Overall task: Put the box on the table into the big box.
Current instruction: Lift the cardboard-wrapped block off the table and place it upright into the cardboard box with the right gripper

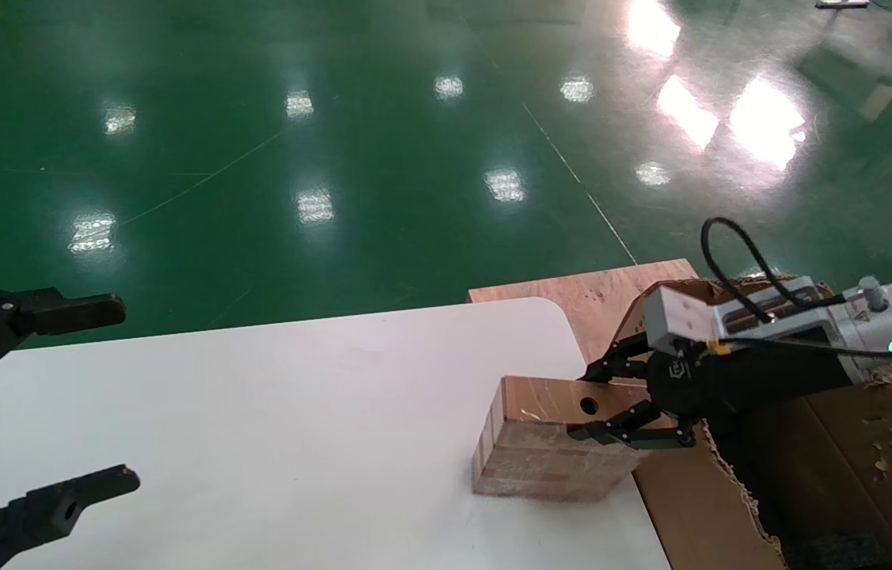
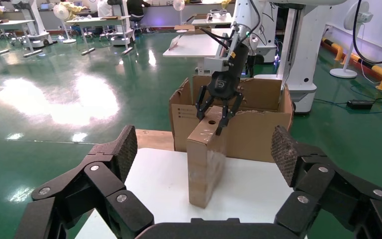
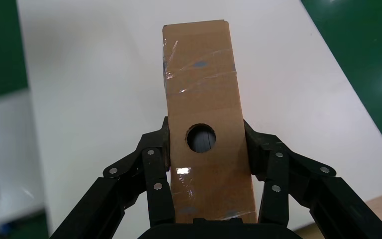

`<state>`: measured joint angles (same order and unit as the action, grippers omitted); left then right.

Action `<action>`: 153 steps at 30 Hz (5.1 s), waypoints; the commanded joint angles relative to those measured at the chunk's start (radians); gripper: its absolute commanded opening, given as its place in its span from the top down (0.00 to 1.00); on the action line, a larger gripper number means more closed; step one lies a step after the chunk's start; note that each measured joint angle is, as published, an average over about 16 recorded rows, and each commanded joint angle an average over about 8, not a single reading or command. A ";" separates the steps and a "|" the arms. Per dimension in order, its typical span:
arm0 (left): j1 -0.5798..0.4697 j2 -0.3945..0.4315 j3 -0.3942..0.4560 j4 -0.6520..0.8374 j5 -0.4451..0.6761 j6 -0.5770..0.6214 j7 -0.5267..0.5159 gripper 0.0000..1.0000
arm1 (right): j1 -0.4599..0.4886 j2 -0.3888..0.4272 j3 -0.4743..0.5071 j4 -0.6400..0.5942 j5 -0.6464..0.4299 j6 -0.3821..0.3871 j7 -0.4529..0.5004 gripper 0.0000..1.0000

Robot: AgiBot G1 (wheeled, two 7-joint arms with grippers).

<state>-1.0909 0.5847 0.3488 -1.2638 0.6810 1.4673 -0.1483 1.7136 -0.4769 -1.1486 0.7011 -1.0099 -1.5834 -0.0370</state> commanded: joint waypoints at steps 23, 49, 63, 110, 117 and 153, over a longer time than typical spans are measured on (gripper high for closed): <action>0.000 0.000 0.000 0.000 0.000 0.000 0.000 0.00 | 0.446 0.414 0.151 0.306 -0.116 0.101 0.644 1.00; 0.000 0.000 0.001 0.000 0.000 0.000 0.000 0.00 | 0.497 0.816 -0.349 0.459 -0.093 0.556 0.798 1.00; 0.000 0.000 0.001 0.000 -0.001 0.000 0.000 0.00 | 0.560 0.816 -0.594 0.392 0.027 0.655 0.705 1.00; 0.000 0.000 0.001 0.000 -0.001 0.000 0.001 0.00 | 0.732 0.736 -1.013 0.157 0.233 0.689 0.441 1.00; 0.000 -0.001 0.001 0.000 -0.001 0.000 0.001 0.00 | 0.769 0.722 -1.100 0.127 0.268 0.704 0.414 1.00; -0.001 -0.001 0.002 0.000 -0.001 -0.001 0.001 0.00 | 0.791 0.700 -1.056 0.023 0.269 0.555 0.354 1.00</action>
<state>-1.0914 0.5841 0.3506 -1.2636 0.6798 1.4666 -0.1474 2.5038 0.2209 -2.2063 0.7346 -0.7436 -1.0185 0.3223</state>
